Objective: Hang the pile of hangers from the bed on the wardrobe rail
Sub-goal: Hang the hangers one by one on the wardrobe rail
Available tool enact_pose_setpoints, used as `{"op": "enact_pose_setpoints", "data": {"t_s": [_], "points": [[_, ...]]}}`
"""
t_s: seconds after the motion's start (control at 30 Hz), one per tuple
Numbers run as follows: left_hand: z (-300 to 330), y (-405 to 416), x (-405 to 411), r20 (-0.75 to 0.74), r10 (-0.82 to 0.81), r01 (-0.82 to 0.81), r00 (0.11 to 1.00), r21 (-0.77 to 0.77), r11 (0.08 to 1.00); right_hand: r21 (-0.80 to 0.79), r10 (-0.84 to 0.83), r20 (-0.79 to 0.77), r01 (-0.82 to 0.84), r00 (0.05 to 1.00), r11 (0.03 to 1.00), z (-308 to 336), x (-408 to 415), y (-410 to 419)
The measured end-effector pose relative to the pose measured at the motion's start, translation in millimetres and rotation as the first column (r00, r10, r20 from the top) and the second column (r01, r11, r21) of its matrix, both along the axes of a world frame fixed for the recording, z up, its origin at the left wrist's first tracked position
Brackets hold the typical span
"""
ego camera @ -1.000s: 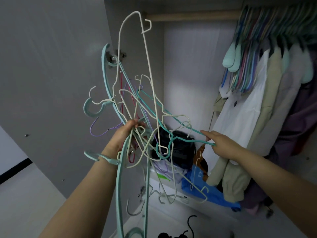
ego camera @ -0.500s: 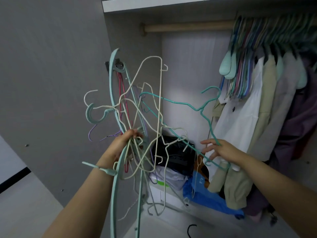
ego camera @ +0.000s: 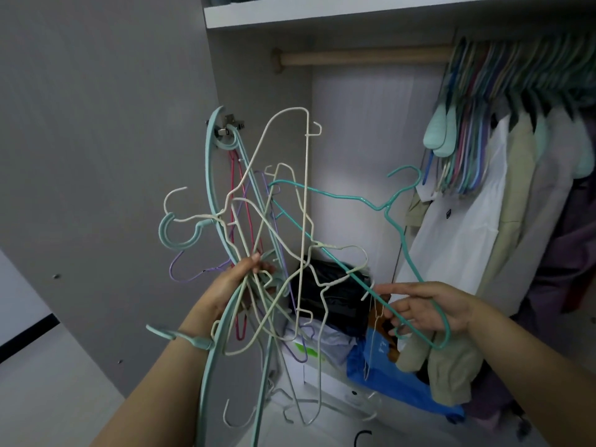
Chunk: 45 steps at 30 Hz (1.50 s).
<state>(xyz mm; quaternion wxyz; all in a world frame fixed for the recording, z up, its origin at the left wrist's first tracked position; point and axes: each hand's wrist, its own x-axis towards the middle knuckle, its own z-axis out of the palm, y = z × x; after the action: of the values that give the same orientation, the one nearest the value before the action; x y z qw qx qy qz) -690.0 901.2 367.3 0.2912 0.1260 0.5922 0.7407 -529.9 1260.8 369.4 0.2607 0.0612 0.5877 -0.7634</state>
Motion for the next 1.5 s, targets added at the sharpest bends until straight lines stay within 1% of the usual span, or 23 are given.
{"op": "enact_pose_setpoints", "data": {"t_s": [0.1, 0.23, 0.3, 0.37, 0.53, 0.63, 0.7, 0.8, 0.87, 0.93, 1.0, 1.07, 1.2, 1.27, 1.4, 1.5], "points": [[-2.0, 2.5, -0.2, 0.022, 0.024, -0.025, 0.999, 0.045, 0.999, 0.071, -0.081, -0.01, 0.081, 0.997, 0.994, 2.7, -8.1, -2.4], [1.7, 7.8, 4.9, 0.05, 0.036, -0.04, 0.998, 0.074, 0.996, 0.247, -0.184, -0.093, 0.201, 0.979, 0.948, 15.8, -15.0, -0.4], [2.8, 9.2, 8.2, 0.061, 0.05, -0.053, 0.997, 0.048, 0.997, 0.344, -0.183, -0.138, 0.221, 0.973, 0.913, 24.8, -16.6, 0.0], [0.0, 10.2, 10.0, 0.076, 0.027, -0.03, 0.997, 0.047, 0.998, 0.41, -0.182, -0.166, 0.236, 0.969, 0.881, 33.6, -19.0, 0.9], [-3.4, 19.0, 18.3, 0.065, 0.011, -0.012, 0.998, 0.006, 1.0, 0.45, -0.32, -0.159, 0.357, 0.934, 0.818, 49.5, -32.4, 9.4], [-3.7, 19.8, 18.4, 0.05, 0.011, -0.011, 0.999, 0.003, 1.0, 0.514, -0.369, -0.13, 0.381, 0.92, 0.768, 52.2, -37.6, 10.7], [-3.1, 17.3, 15.6, 0.035, 0.036, -0.035, 0.999, -0.031, 0.999, 0.532, -0.412, -0.094, 0.395, 0.906, 0.749, 48.3, -40.4, 9.7], [1.9, 13.4, 12.1, 0.039, 0.075, -0.075, 0.996, -0.013, 0.997, 0.463, -0.472, -0.047, 0.438, 0.88, 0.77, 44.7, -39.8, 2.2], [5.8, 11.7, 9.2, 0.021, 0.085, -0.085, 0.996, -0.027, 0.996, 0.388, -0.515, -0.065, 0.497, 0.855, 0.776, 46.5, -39.7, -2.3], [11.9, 12.7, 7.5, -0.016, 0.103, -0.104, 0.995, -0.062, 0.993, 0.27, -0.564, -0.103, 0.569, 0.819, 0.777, 52.7, -41.6, -7.8], [19.9, 15.2, 5.1, -0.035, 0.116, -0.118, 0.993, -0.057, 0.991, 0.135, -0.619, -0.127, 0.632, 0.775, 0.763, 66.1, -48.1, -15.8], [28.5, 18.8, 2.4, -0.027, 0.123, -0.124, 0.992, -0.039, 0.992, 0.038, -0.675, -0.162, 0.688, 0.72, 0.725, 89.6, -60.9, -25.8], [39.1, 31.6, 0.7, -0.023, 0.128, -0.129, 0.992, -0.027, 0.991, -0.074, -0.746, -0.228, 0.753, 0.625, 0.654, 150.3, -98.5, -45.8], [39.4, 37.7, 2.4, -0.04, 0.132, -0.134, 0.99, -0.038, 0.99, -0.137, -0.783, -0.217, 0.776, 0.583, 0.616, 178.7, -116.2, -59.2], [41.3, 44.7, 2.2, -0.074, 0.12, -0.121, 0.99, -0.017, 0.992, -0.261, -0.851, -0.141, 0.81, 0.507, 0.525, 223.0, -141.9, -66.5], [44.0, 43.7, 0.9, -0.074, 0.126, -0.127, 0.989, -0.006, 0.992, -0.224, -0.883, -0.091, 0.855, 0.46, 0.468, 232.8, -151.2, -49.1]]}}
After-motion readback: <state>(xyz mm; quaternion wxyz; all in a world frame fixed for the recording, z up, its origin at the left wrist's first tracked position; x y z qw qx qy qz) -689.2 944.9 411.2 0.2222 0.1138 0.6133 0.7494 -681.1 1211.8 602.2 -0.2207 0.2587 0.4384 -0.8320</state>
